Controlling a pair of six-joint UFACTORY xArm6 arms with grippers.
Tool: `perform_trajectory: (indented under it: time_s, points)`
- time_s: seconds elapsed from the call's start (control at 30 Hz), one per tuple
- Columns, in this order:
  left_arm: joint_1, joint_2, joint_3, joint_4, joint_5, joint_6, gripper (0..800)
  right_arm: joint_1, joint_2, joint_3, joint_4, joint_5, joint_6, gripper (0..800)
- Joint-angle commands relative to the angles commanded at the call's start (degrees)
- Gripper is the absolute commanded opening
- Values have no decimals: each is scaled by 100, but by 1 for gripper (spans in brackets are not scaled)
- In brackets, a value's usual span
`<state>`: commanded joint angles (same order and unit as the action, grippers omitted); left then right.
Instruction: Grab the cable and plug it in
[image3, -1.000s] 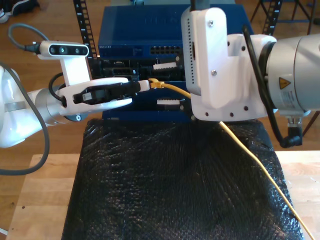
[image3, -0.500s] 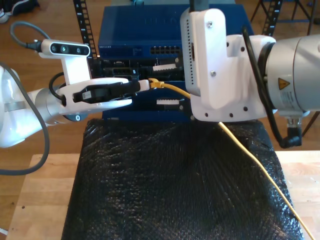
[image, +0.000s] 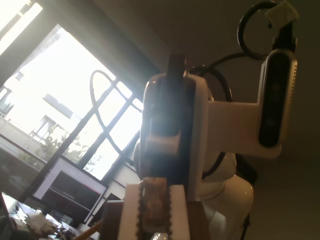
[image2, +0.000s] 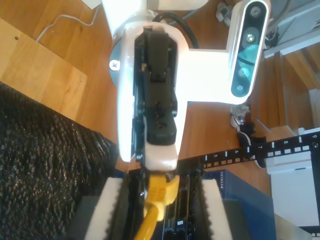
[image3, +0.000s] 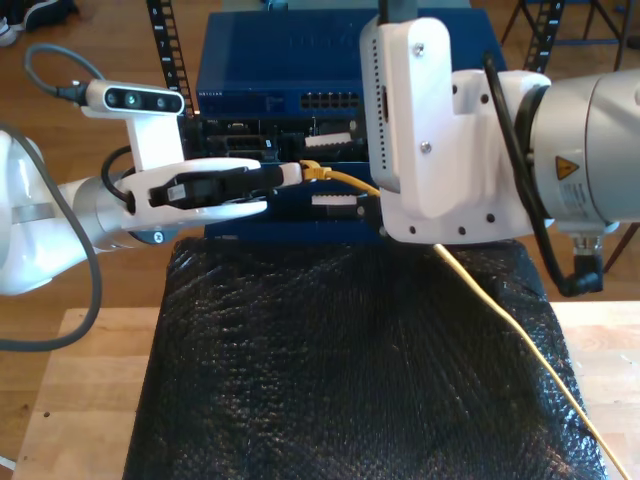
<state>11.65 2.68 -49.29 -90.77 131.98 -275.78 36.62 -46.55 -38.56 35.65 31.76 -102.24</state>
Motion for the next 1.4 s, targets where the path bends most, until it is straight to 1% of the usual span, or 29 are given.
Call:
perform_trajectory:
  time_s: [0.2,0.43,0.63,0.93,1.07,1.2,1.3,1.4]
  points:
    - [0,0,-9,0,0,0,13,0,0,18,0,0,0,322]
    - [0,0,-9,-9,0,0,13,0,0,18,0,0,0,302]
    - [0,0,-9,-9,0,0,13,0,0,26,0,0,9,266]
    - [0,0,-9,-9,9,0,13,9,0,26,0,0,9,244]
    - [0,0,-9,-9,9,0,11,9,-9,35,0,0,9,209]
    - [0,0,-9,-9,9,0,13,9,0,35,0,0,9,206]
    - [0,0,0,-9,9,0,13,9,-9,35,0,0,9,183]
    - [0,0,0,-9,9,0,11,9,-9,35,0,0,9,176]
